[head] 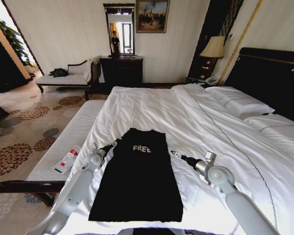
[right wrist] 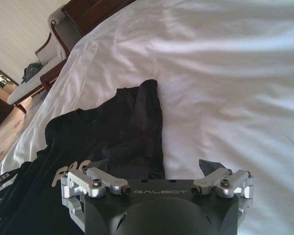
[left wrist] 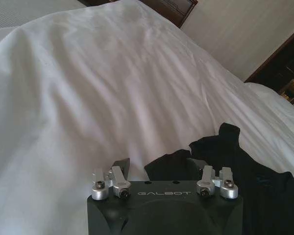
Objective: Fold the clothes on the bed.
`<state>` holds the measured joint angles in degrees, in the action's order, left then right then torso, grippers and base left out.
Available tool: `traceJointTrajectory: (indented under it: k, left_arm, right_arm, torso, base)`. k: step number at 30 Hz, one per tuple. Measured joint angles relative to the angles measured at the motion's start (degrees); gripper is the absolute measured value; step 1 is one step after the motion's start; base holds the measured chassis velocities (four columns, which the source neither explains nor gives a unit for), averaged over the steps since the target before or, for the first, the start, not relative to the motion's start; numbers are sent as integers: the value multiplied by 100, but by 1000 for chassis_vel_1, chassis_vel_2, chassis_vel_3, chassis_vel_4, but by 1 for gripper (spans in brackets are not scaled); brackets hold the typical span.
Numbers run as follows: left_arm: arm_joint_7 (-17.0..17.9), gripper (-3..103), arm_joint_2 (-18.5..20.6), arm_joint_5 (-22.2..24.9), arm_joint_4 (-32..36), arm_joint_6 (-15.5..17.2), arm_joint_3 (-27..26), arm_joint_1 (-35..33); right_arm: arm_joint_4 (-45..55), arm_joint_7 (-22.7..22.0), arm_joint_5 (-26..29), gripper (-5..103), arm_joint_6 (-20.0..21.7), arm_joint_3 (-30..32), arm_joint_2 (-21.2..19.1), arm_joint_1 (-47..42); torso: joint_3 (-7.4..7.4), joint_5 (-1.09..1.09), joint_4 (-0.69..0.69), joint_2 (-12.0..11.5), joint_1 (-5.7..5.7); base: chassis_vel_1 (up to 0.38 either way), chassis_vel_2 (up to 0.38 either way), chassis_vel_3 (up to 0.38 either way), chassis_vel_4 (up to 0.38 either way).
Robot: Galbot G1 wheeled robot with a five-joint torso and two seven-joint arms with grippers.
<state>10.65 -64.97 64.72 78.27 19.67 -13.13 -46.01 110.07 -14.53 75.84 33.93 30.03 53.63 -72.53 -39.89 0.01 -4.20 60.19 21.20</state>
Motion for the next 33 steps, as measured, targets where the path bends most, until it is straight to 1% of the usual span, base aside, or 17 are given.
traceJointTrajectory:
  k: [4, 8, 10, 11, 14, 15, 17, 19, 20, 21, 33]
  left_arm:
    - [-9, 64, -35, -6, -78, -3, 68, 62]
    - [-14, 53, -90, -44, -111, -12, 174, 93]
    - [-14, 53, -102, -55, -116, -14, 192, 97]
    - [-15, 51, -114, -69, -126, -16, 210, 100]
    - [-15, 34, -132, -87, -131, -24, 223, 101]
    - [-15, 34, -132, -87, -131, -24, 223, 101]
    - [-6, 24, -136, -90, -128, -40, 215, 87]
    - [-1, 24, -142, -92, -128, -47, 200, 81]
    - [4, 19, -155, -94, -128, -57, 178, 75]
    - [6, 17, -166, -100, -128, -64, 165, 70]
    - [103, 16, -149, -112, -98, -110, 63, 37]
  right_arm:
    - [2, 0, 7, 100, 0, 11, 0, 3]
    - [14, 0, 13, 100, 0, 33, 2, -11]
    - [16, 0, 13, 100, 0, 37, 6, -18]
    - [18, 0, 13, 100, 0, 40, 10, -27]
    - [24, -1, 9, 100, 0, 55, 20, -47]
    - [24, -1, 9, 100, 0, 55, 20, -47]
    - [27, -1, 5, 100, 0, 61, 27, -60]
    - [27, -1, 3, 100, 0, 61, 34, -61]
    - [27, -1, 2, 100, 0, 61, 41, -62]
    - [25, -1, -1, 100, 0, 61, 49, -62]
    - [24, -3, -26, 100, -1, 51, 90, -97]
  torso:
    - [0, -1, 0, 0, 0]
    - [0, 0, 0, 0, 0]
    - [0, 0, 0, 0, 0]
    - [0, 0, 0, 0, 0]
    - [0, 0, 0, 0, 0]
    - [0, 0, 0, 0, 0]
    - [0, -1, 0, 0, 0]
    - [0, -1, 0, 0, 0]
    - [0, -1, 0, 0, 0]
    - [0, -1, 0, 0, 0]
    - [0, -1, 0, 0, 0]
  base:
    - [0, 0, 0, 0]
    - [0, 0, 0, 0]
    - [0, 0, 0, 0]
    - [0, 0, 0, 0]
    - [0, 0, 0, 0]
    - [0, 0, 0, 0]
    - [0, 0, 0, 0]
    - [0, 0, 0, 0]
    - [0, 0, 0, 0]
    - [0, 0, 0, 0]
    - [0, 0, 0, 0]
